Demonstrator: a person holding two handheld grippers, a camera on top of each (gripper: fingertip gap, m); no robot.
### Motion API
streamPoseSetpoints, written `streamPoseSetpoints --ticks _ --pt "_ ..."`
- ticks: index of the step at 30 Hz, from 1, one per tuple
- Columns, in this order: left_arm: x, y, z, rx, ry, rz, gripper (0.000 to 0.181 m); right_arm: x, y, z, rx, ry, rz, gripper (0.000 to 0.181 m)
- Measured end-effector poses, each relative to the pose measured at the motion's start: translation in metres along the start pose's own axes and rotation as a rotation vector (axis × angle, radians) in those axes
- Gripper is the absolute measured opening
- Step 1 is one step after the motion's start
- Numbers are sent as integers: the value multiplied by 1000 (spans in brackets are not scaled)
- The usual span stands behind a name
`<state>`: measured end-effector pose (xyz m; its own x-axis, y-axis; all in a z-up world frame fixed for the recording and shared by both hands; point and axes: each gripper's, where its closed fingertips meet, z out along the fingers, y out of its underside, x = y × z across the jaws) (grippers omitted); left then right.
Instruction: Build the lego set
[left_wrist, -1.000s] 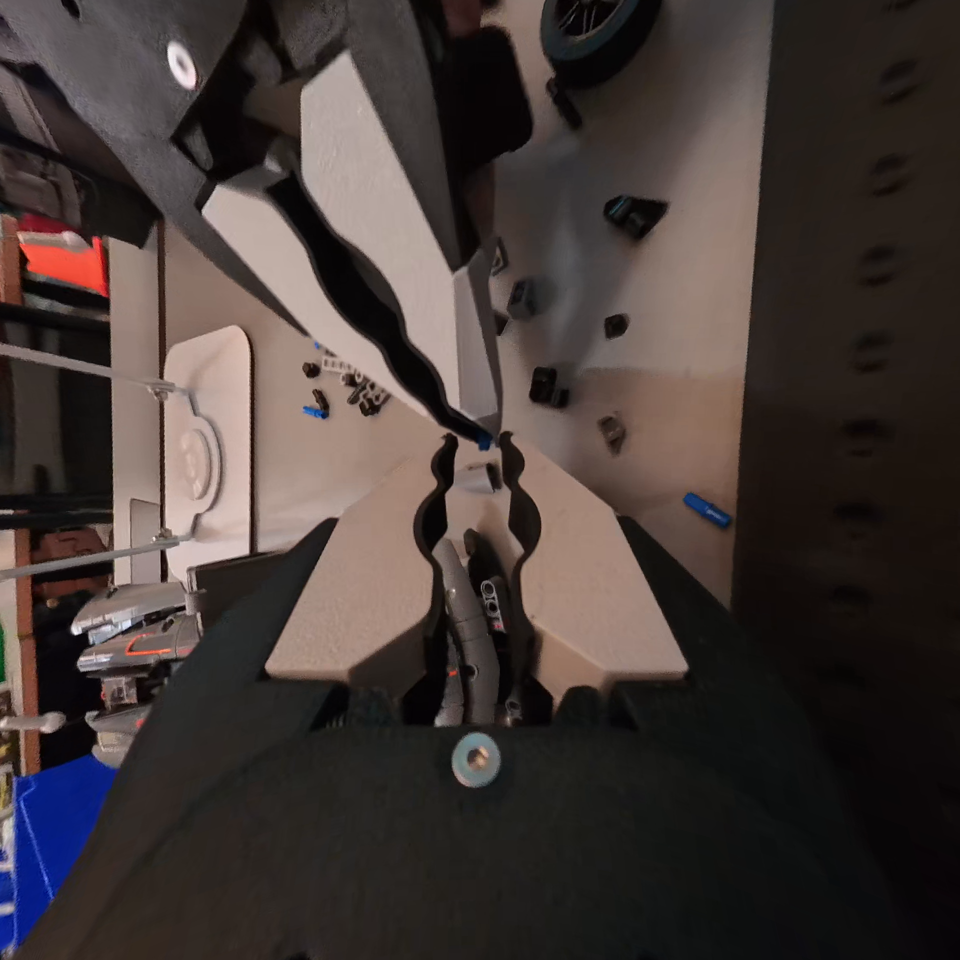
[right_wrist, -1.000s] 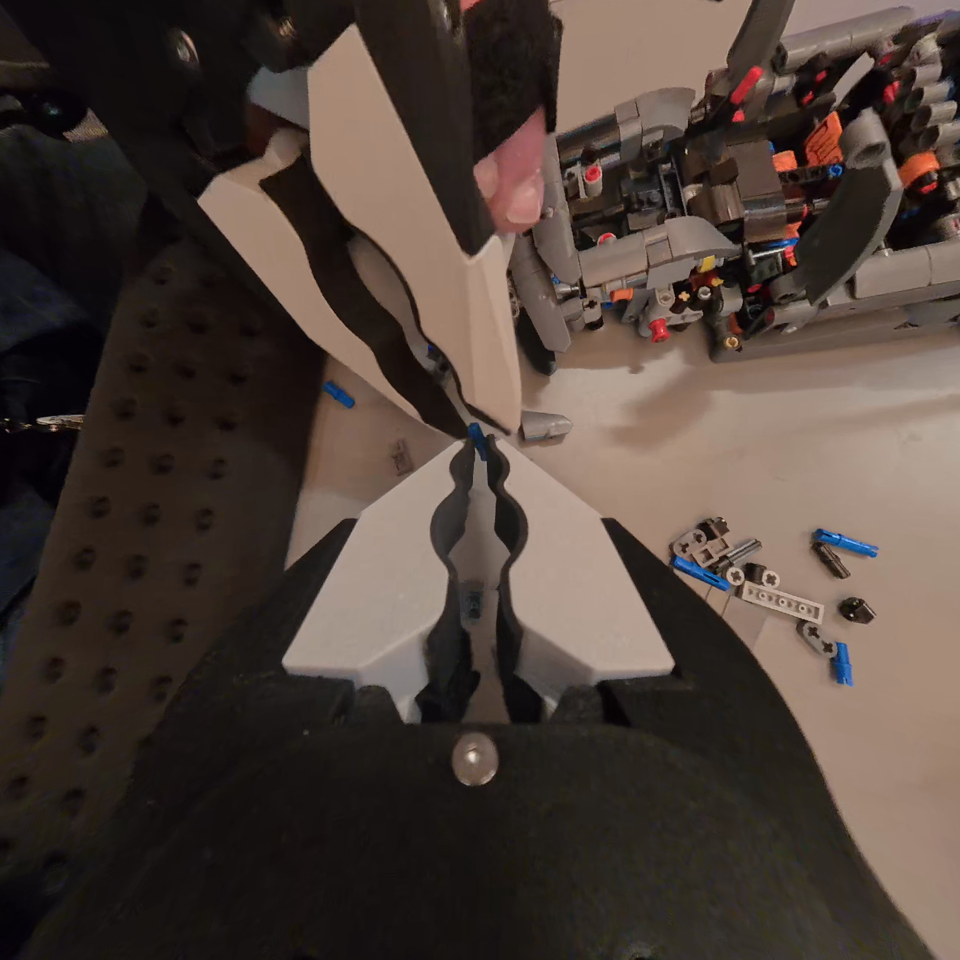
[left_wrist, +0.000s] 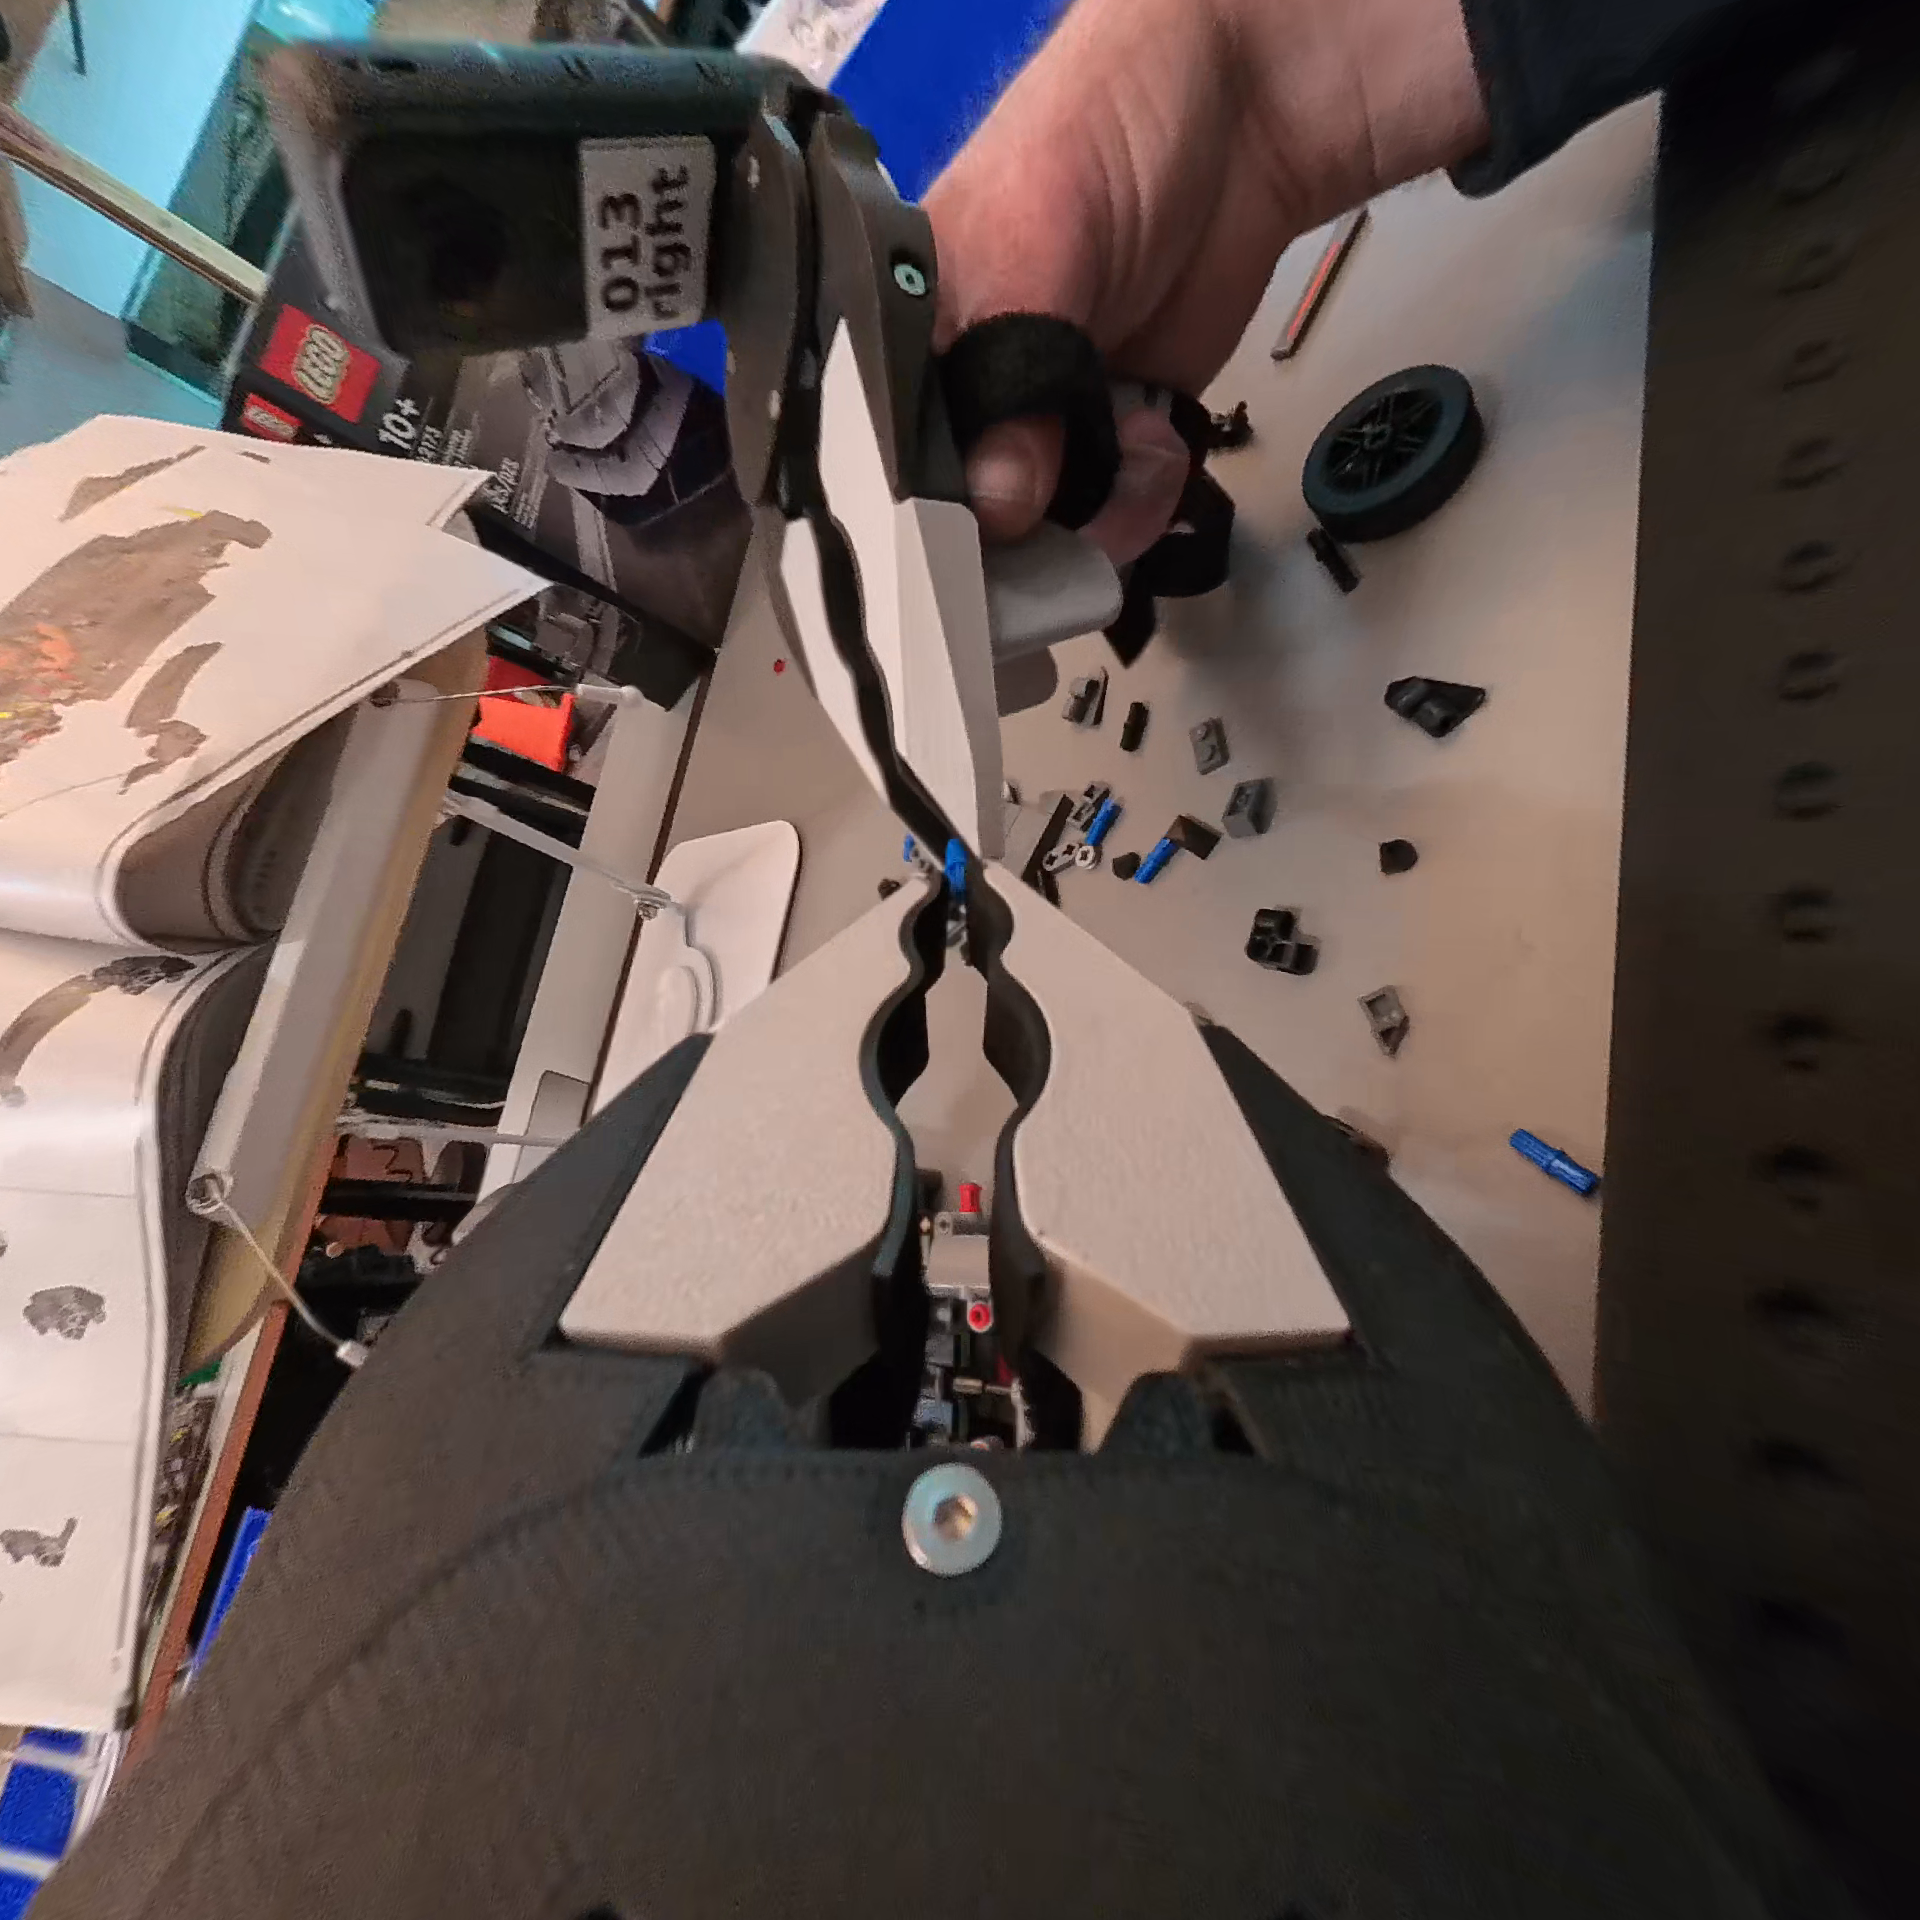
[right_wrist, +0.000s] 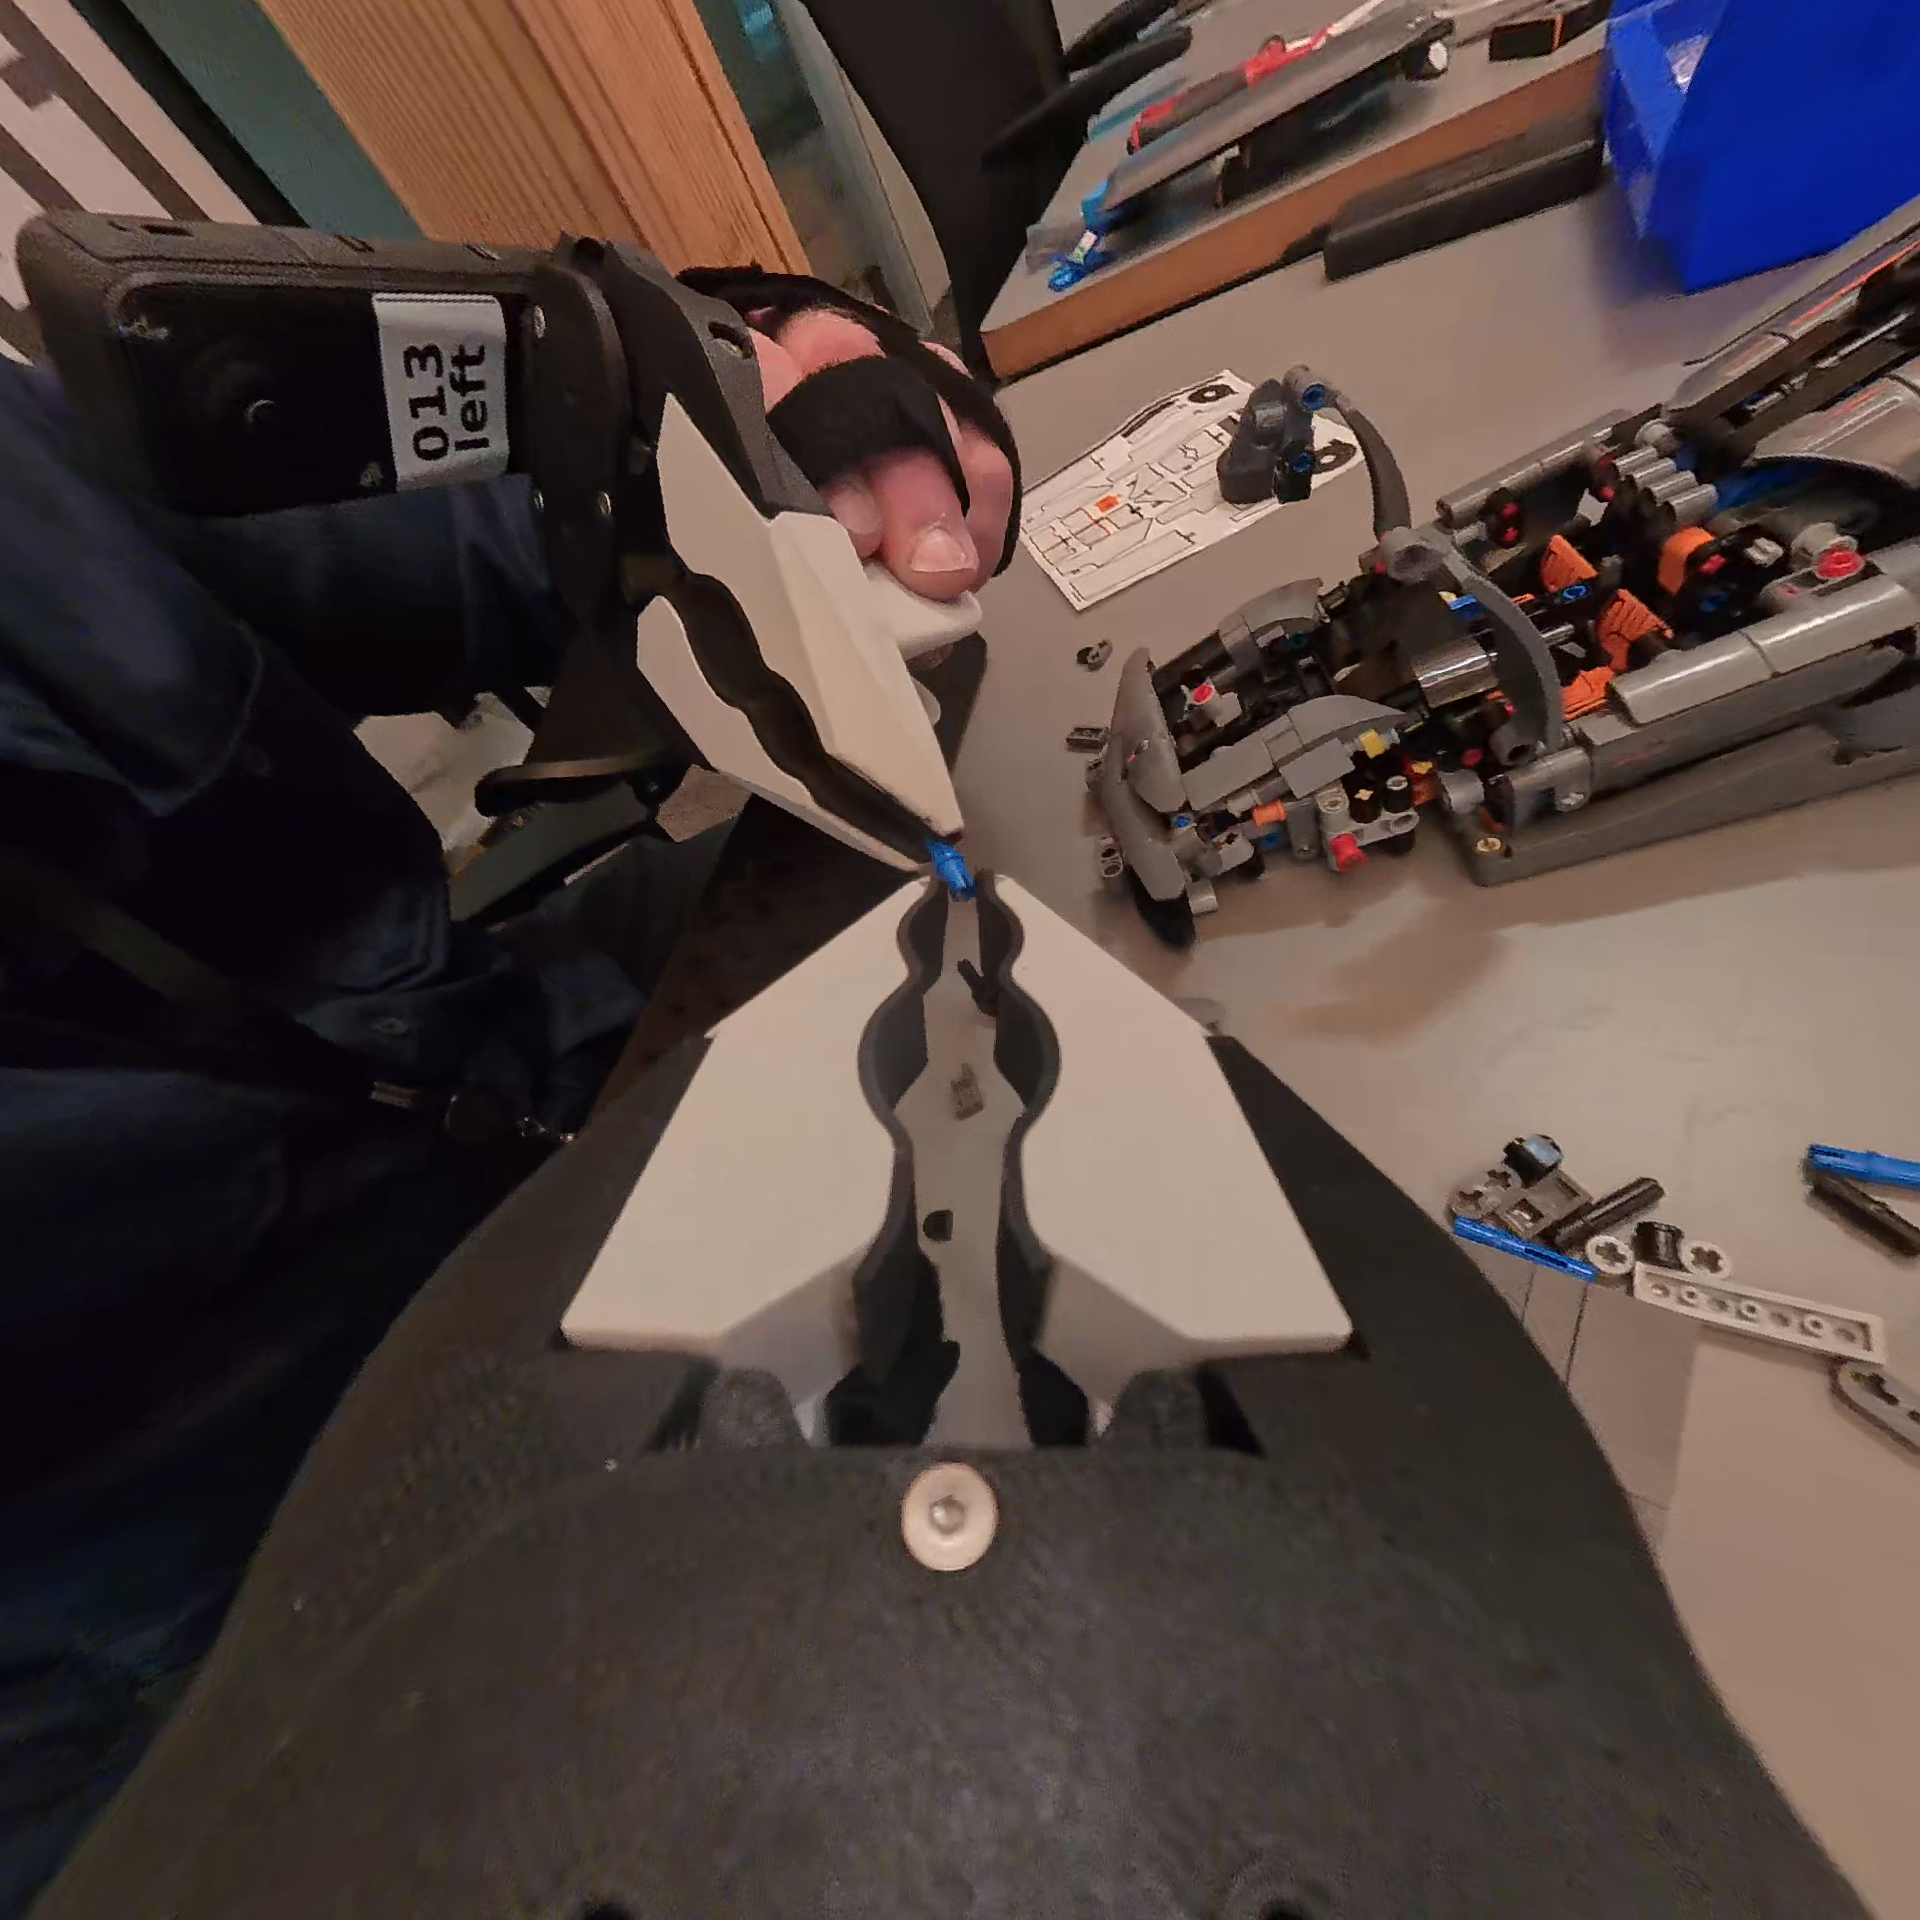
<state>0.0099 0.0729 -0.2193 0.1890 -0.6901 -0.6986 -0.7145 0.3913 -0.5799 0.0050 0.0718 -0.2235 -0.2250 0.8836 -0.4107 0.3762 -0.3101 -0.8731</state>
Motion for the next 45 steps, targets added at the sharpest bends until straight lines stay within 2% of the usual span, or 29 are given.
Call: streamPoseSetpoints --ticks 7,11,15,17,20,22,27,33,36,40,45 --pt "-3 -4 -2 35 -9 -9 0 -4 -8 -4 53 -32 -2 3" --pt "-2 0 1 31 -4 -21 1 -1 -8 -5 37 6 -34 2" --pt "8 17 9 -63 83 -72 12 12 -8 -14 33 82 -28 2" --pt "21 33 17 -157 159 -117 26 19 -4 -18 10 131 -27 2" --pt "36 53 25 -279 246 -156 31 27 4 -18 -33 176 -25 2" --pt "46 60 27 -331 307 -159 27 28 8 -15 -60 185 -32 2" --pt "54 83 34 -466 345 -157 30 31 15 -11 -110 205 -38 2" --pt "51 84 39 -463 351 -202 29 31 15 -10 -114 206 -45 1" --pt "54 83 40 -461 385 -239 23 31 15 -10 -118 209 -46 2" --pt "57 82 41 -463 394 -222 16 30 14 -10 -119 215 -53 2" --pt "52 81 41 -447 335 -163 7 32 15 -9 -146 256 -82 2"
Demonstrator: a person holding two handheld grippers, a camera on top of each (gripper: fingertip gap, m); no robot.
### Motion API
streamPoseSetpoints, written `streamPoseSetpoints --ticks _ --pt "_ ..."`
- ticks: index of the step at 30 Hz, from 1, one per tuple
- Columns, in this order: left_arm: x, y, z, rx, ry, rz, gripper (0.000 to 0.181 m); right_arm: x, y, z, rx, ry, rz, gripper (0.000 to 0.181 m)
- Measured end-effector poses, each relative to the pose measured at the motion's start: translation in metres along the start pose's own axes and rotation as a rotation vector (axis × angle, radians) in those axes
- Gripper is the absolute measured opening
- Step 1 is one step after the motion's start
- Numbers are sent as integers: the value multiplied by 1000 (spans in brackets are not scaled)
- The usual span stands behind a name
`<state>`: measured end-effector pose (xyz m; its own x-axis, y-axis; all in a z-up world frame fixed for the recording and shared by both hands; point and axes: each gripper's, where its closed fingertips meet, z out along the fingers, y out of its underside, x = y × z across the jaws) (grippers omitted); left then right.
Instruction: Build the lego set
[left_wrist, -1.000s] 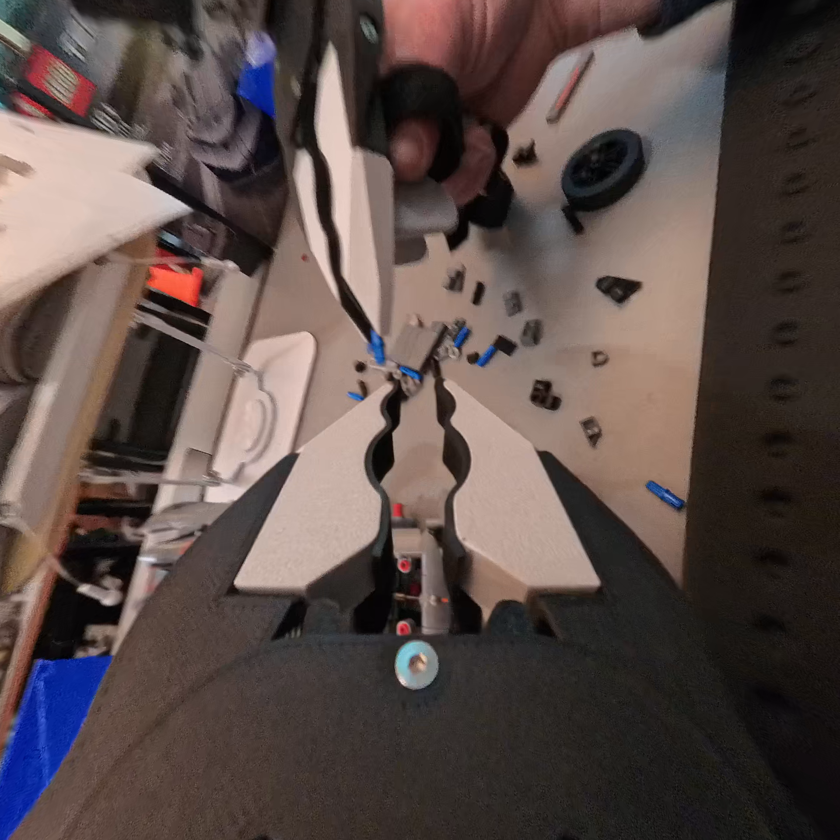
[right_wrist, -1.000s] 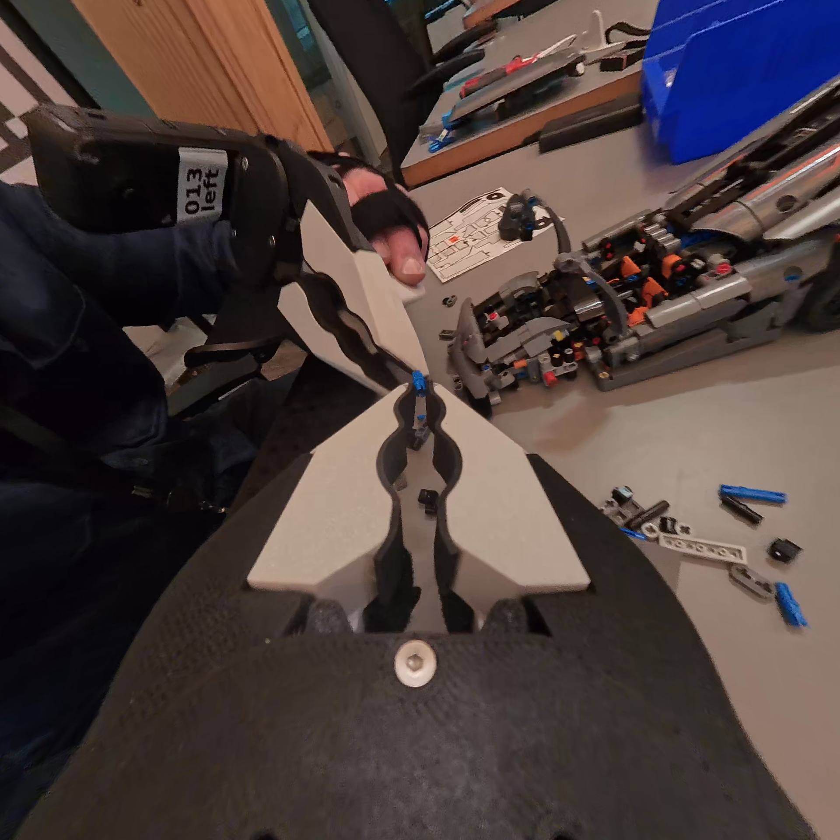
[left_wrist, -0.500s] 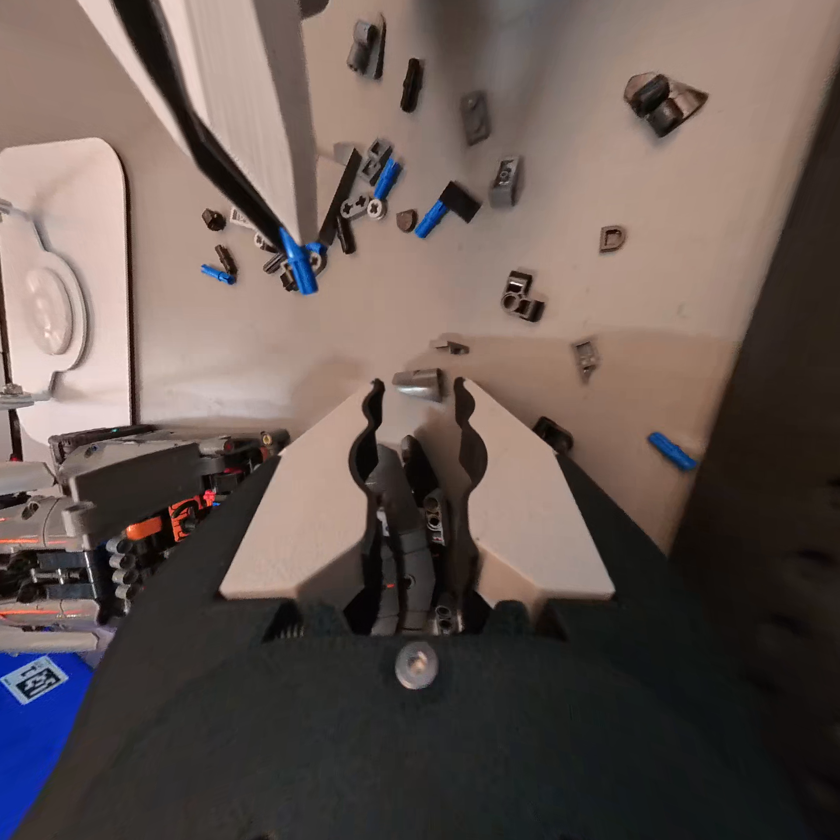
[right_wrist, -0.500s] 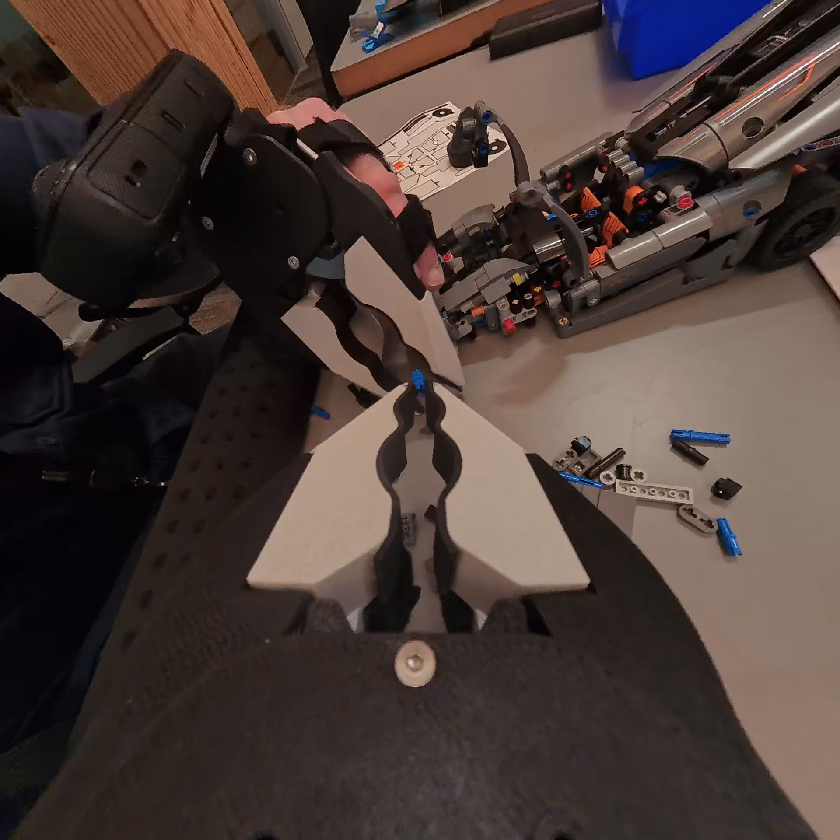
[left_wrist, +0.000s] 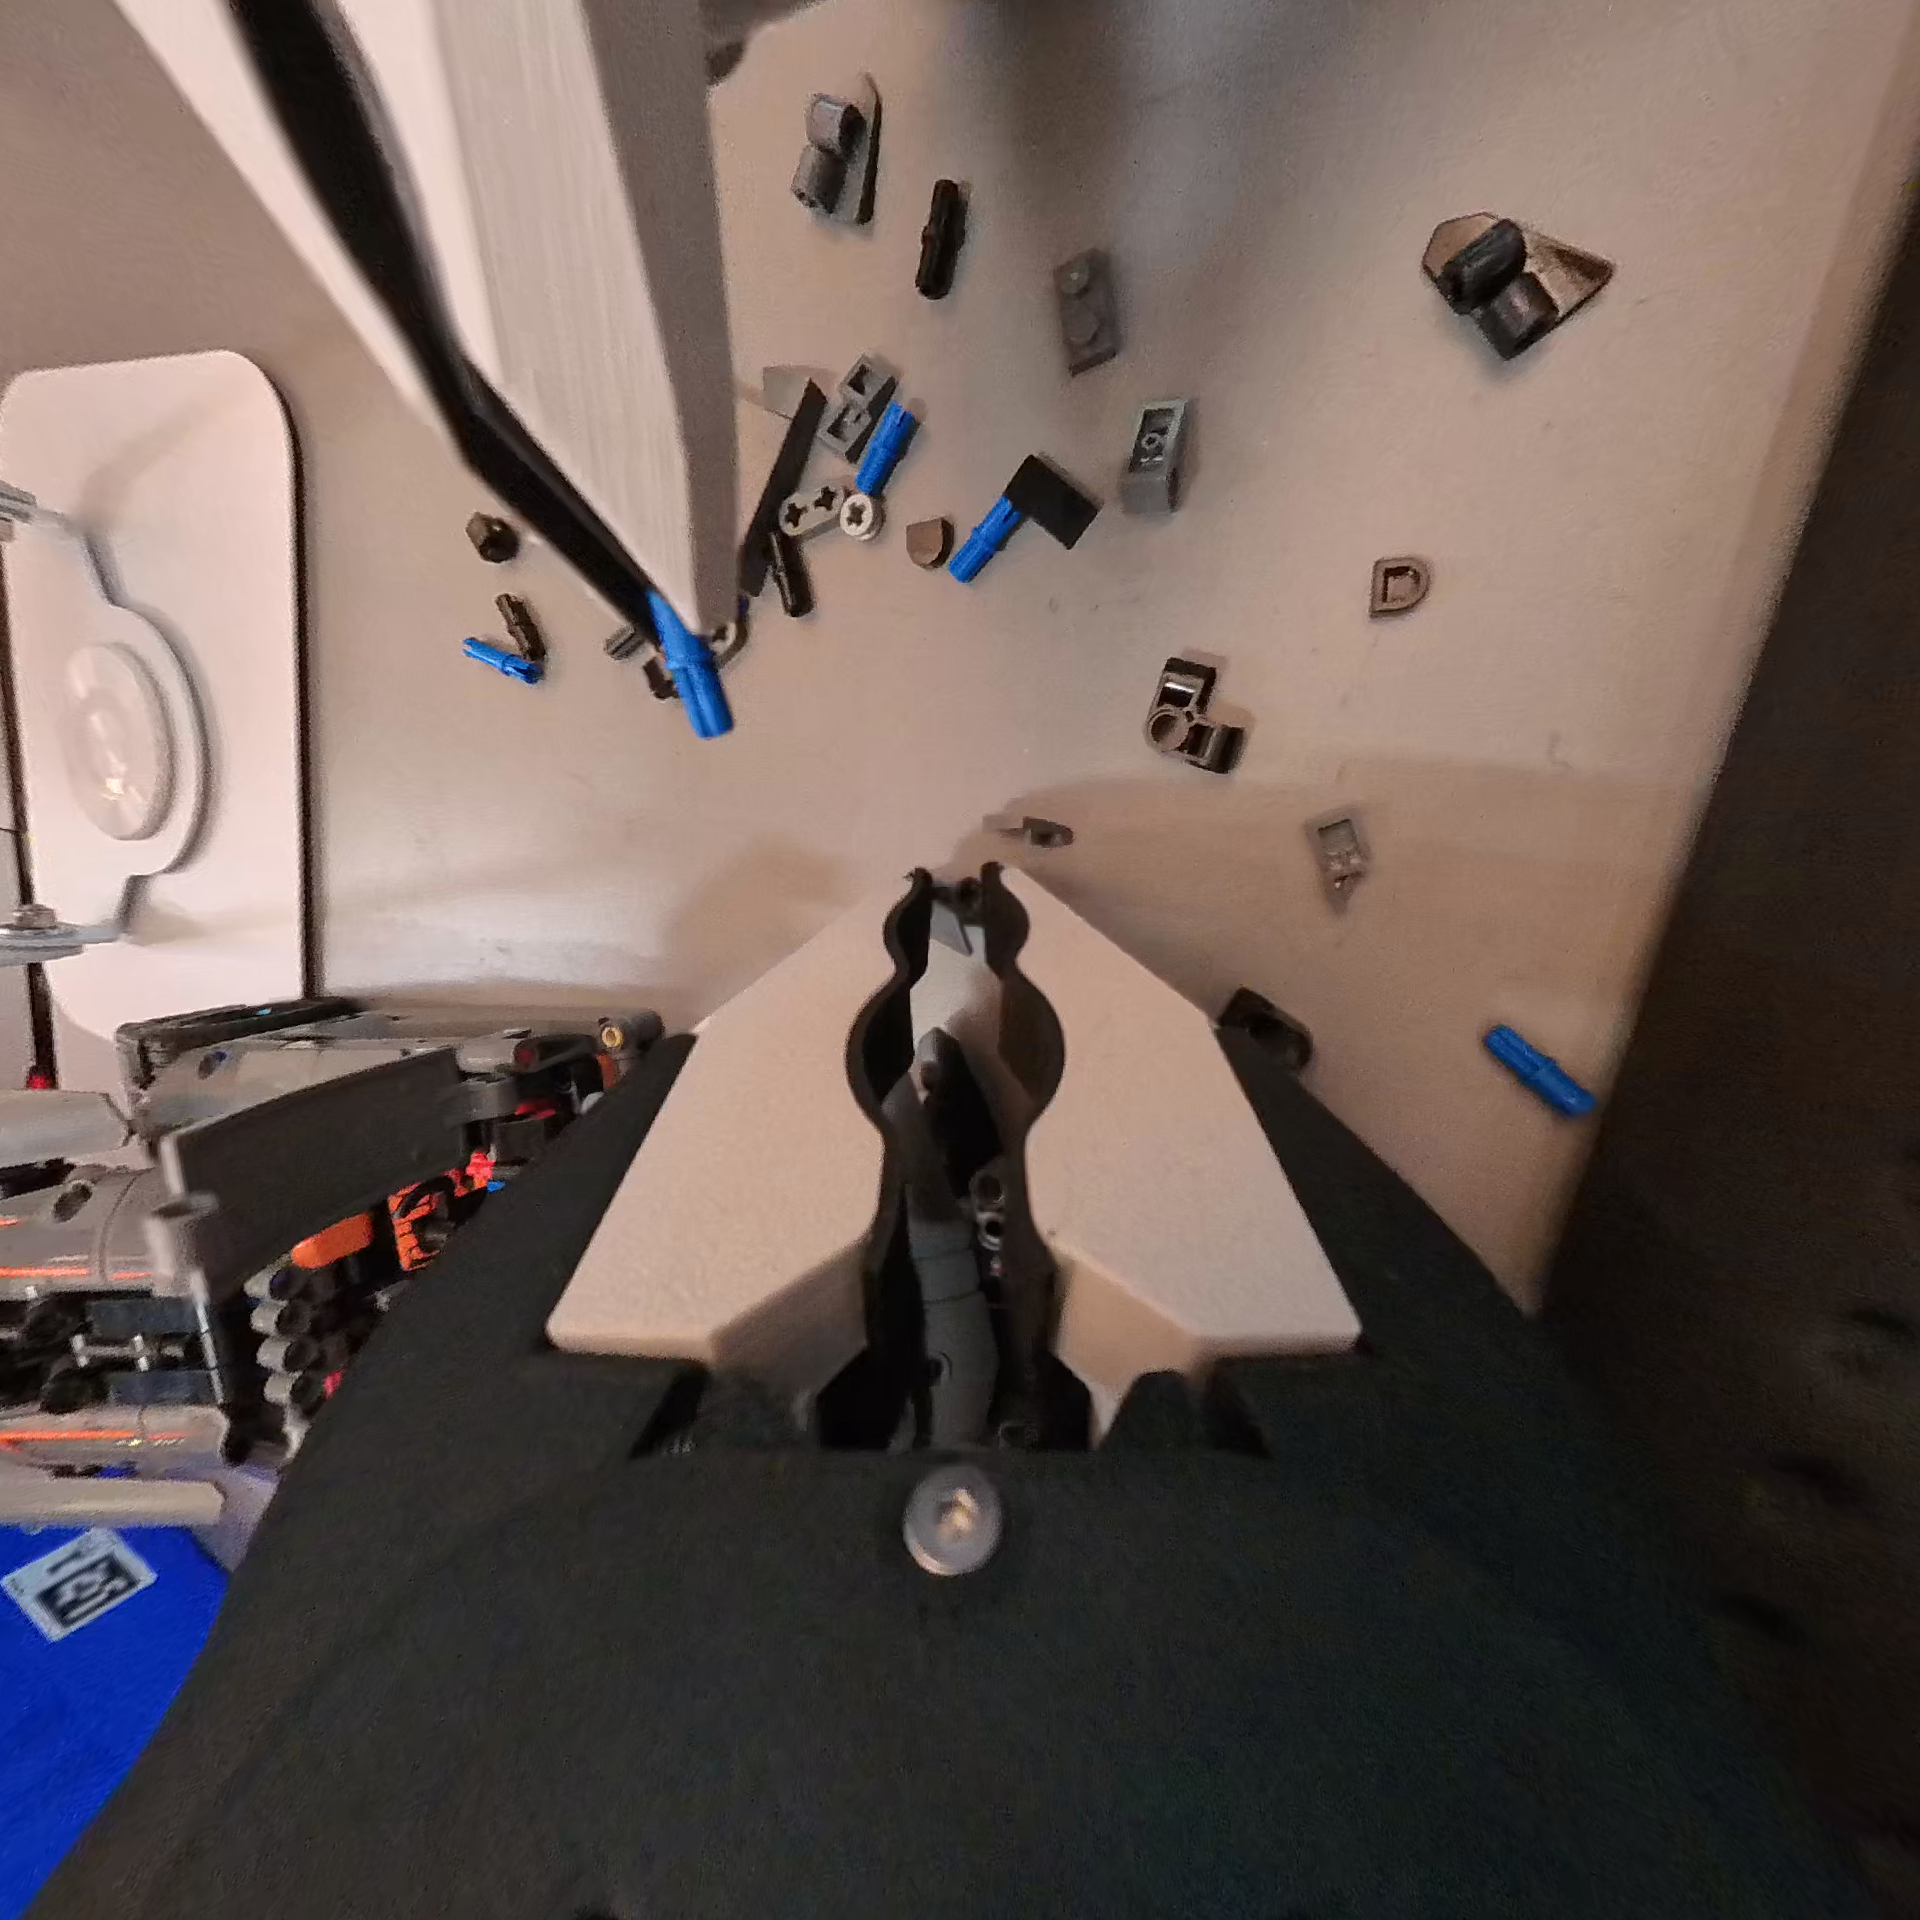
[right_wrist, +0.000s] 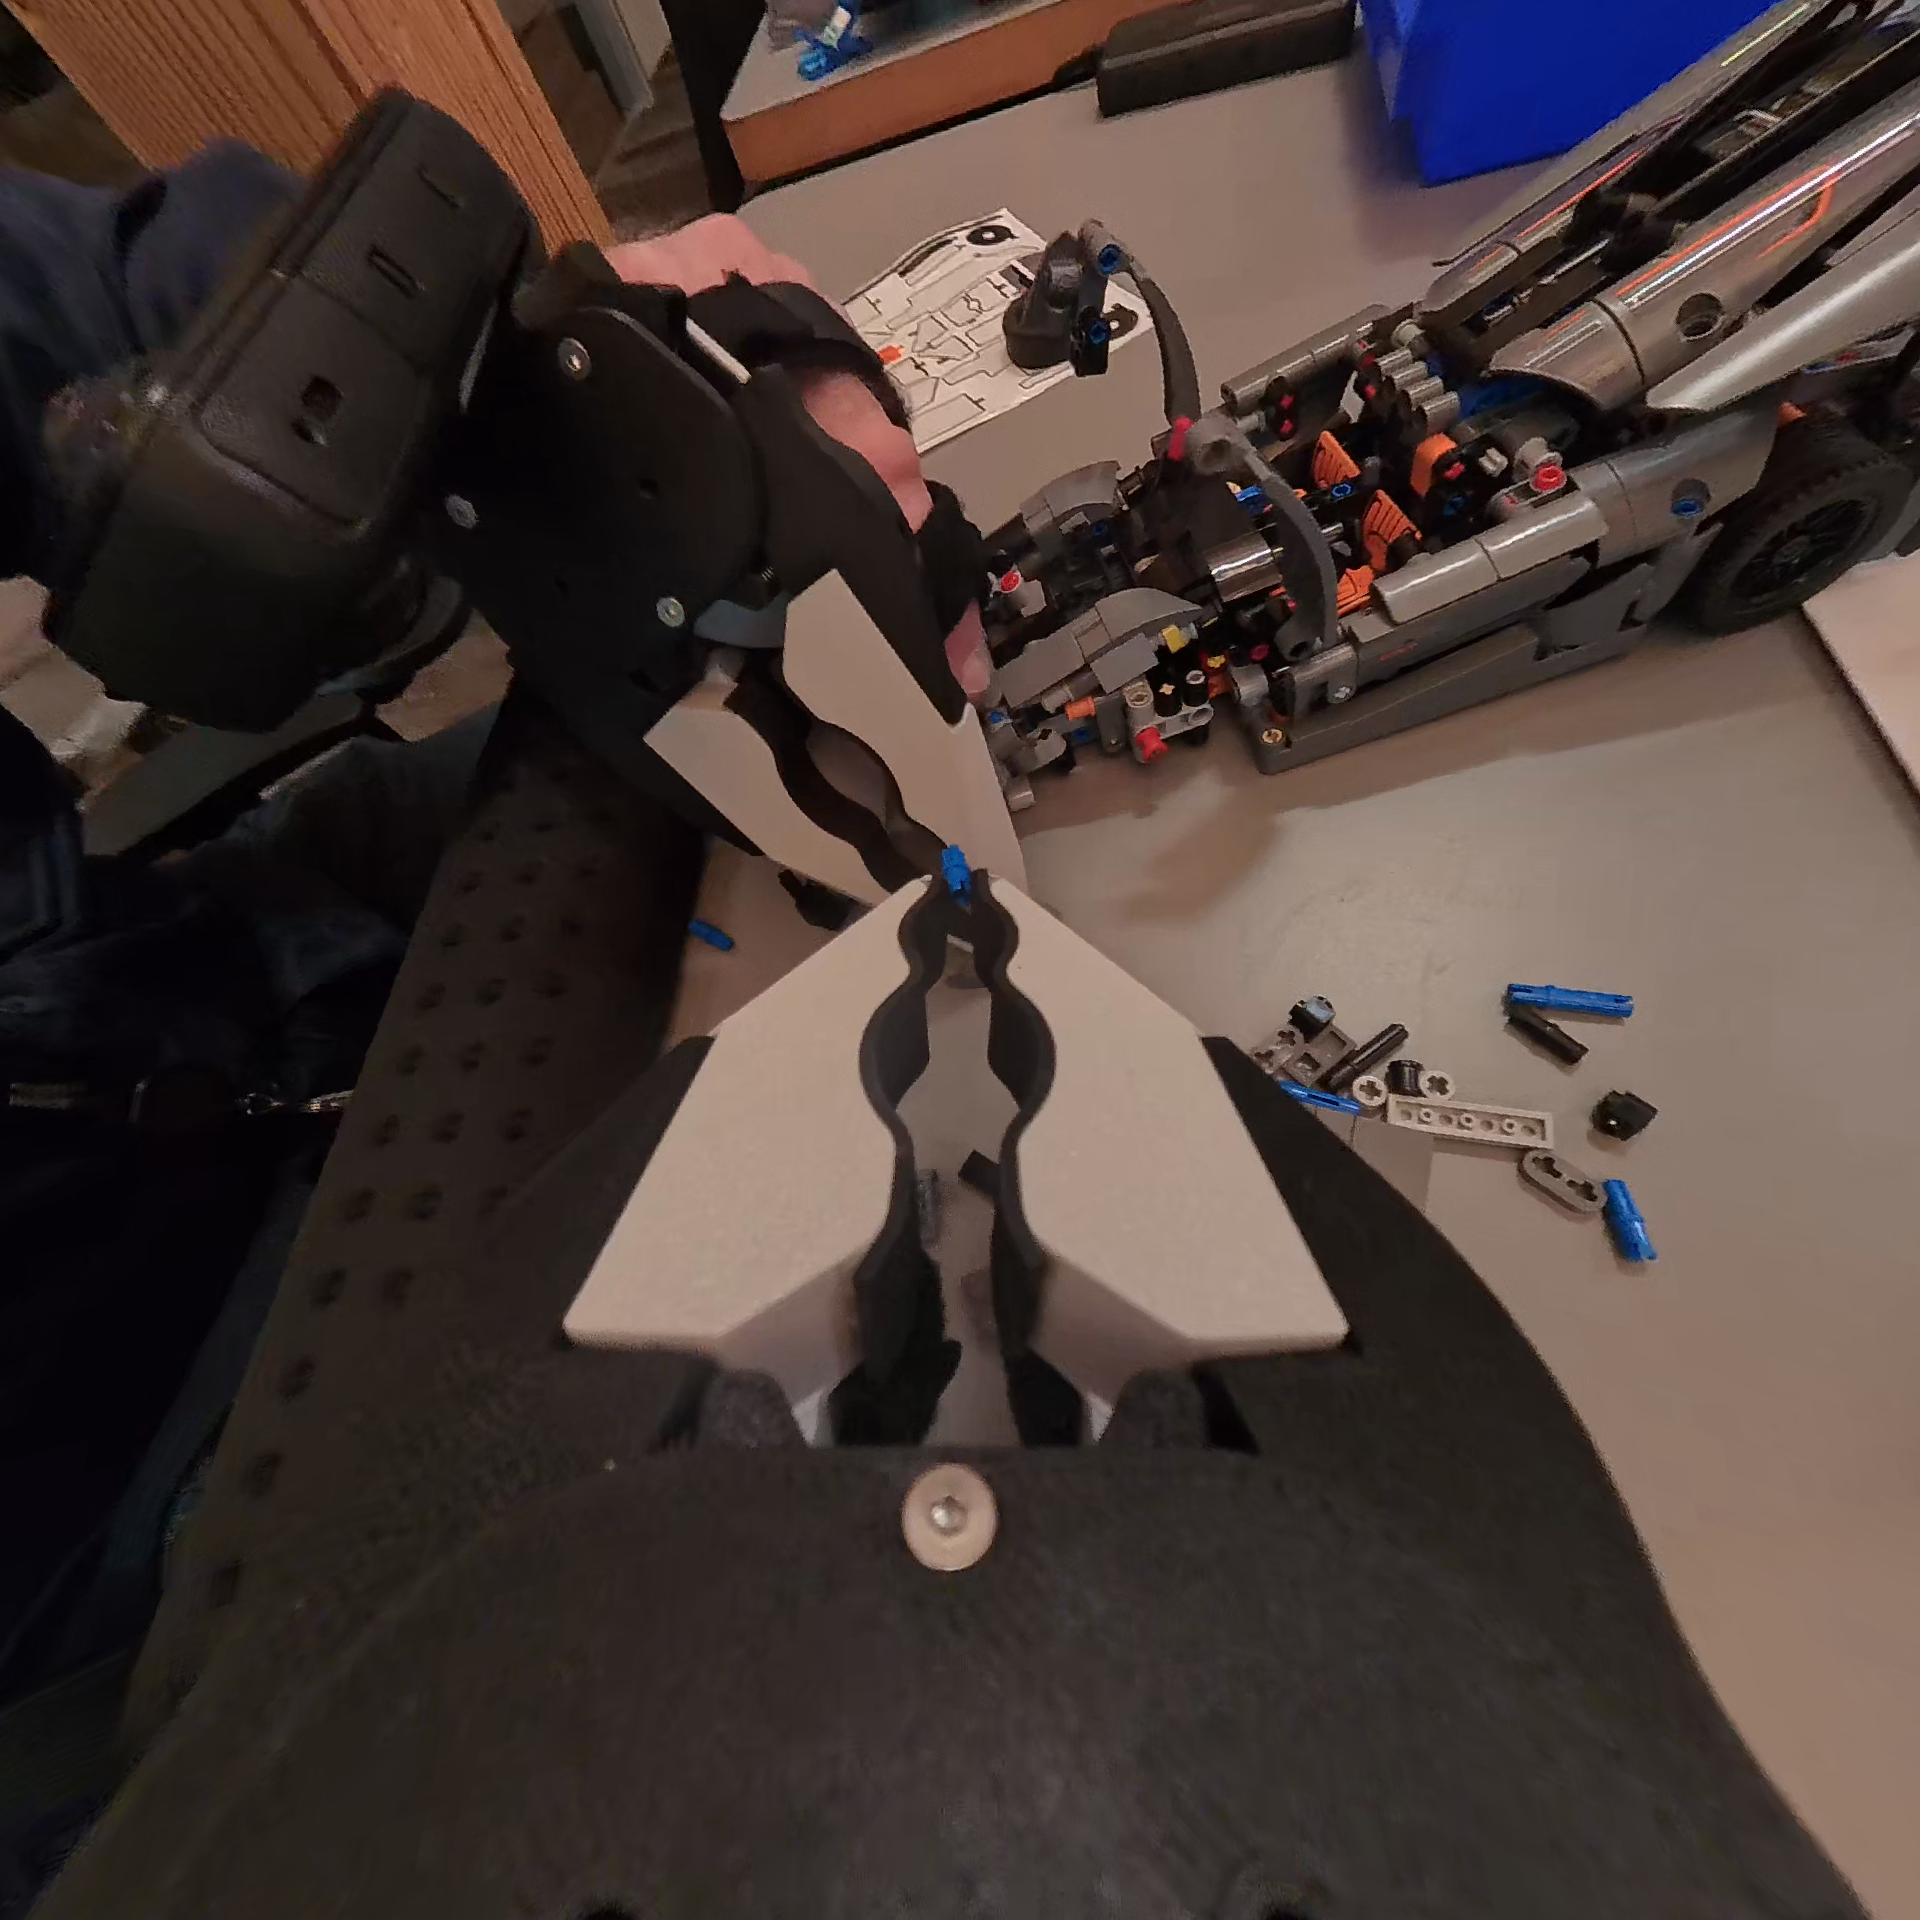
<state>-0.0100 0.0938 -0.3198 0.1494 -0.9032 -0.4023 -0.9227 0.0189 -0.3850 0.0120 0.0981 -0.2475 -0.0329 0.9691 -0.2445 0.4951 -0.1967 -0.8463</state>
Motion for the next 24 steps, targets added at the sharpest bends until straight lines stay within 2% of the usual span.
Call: streamPoseSetpoints --ticks 10,14,20,24 --pt "-12 -9 -16 108 -39 -42 4 4 9 5 -92 97 -80 2" --pt "-21 -25 -35 232 -60 -67 3 5 9 6 -118 146 -141 2" --pt "-21 -36 -51 340 -49 -53 3 1 4 6 -110 153 -188 2" --pt "-18 -39 -51 354 -37 -41 3 -3 2 6 -109 151 -218 2"
